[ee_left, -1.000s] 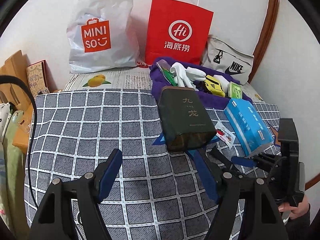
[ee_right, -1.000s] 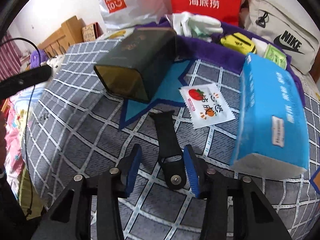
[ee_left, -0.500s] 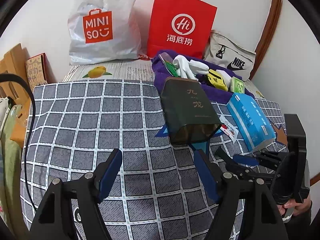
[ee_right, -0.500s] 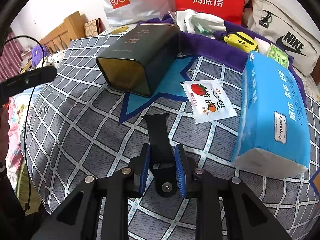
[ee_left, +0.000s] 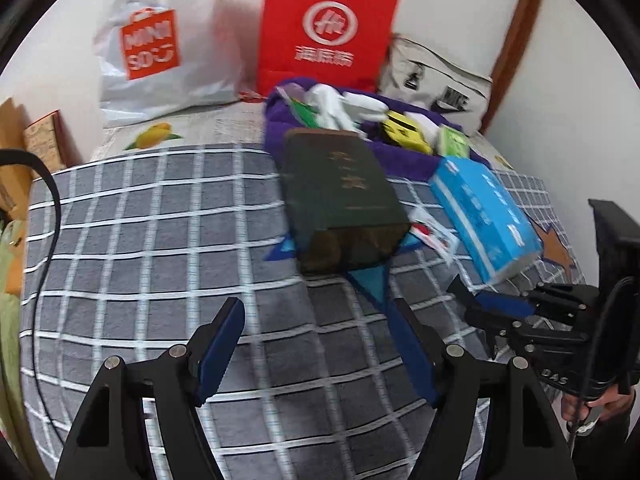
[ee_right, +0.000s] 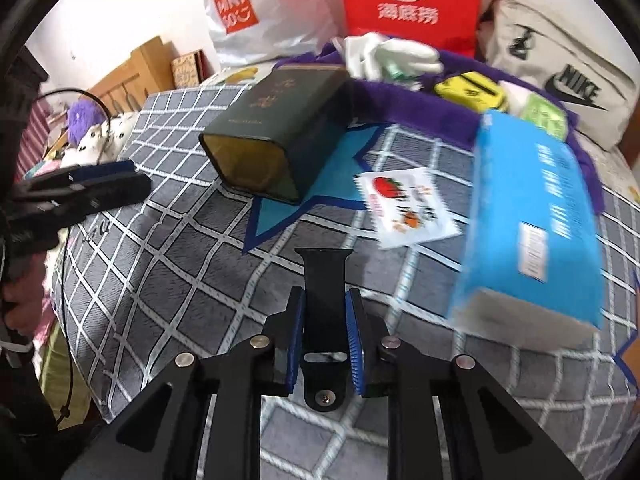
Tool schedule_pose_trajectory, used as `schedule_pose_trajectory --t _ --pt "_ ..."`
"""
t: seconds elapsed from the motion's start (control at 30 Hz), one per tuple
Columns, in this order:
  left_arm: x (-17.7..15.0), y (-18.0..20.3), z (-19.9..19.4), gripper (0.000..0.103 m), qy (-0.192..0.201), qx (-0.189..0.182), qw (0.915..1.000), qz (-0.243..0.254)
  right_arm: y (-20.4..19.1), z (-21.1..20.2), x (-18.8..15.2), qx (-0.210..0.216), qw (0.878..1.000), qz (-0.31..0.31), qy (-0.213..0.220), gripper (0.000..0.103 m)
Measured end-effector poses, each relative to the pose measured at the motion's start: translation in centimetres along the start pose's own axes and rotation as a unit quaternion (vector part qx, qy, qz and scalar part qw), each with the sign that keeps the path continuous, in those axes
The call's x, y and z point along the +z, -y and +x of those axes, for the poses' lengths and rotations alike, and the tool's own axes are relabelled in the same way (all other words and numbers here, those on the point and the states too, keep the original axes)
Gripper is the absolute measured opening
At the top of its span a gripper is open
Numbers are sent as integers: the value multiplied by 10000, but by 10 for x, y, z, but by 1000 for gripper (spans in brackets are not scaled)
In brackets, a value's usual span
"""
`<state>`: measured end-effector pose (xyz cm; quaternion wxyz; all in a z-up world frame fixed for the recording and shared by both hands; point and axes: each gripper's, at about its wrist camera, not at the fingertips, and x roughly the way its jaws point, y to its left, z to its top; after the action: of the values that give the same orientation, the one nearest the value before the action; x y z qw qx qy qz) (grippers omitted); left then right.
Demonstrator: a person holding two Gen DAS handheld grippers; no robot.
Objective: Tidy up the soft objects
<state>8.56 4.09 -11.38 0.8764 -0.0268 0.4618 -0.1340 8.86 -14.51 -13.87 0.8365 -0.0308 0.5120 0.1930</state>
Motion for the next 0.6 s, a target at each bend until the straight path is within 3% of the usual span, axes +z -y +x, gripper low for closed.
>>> schedule_pose_trajectory --t 0.3,0.6 --pt "2 65 20 72 -231 -575 9967 529 30 -53 -25 -166 9987 321 353 20" --pt "11 98 53 64 -369 -890 9951 242 77 -84 -50 -391 9945 769 592 20"
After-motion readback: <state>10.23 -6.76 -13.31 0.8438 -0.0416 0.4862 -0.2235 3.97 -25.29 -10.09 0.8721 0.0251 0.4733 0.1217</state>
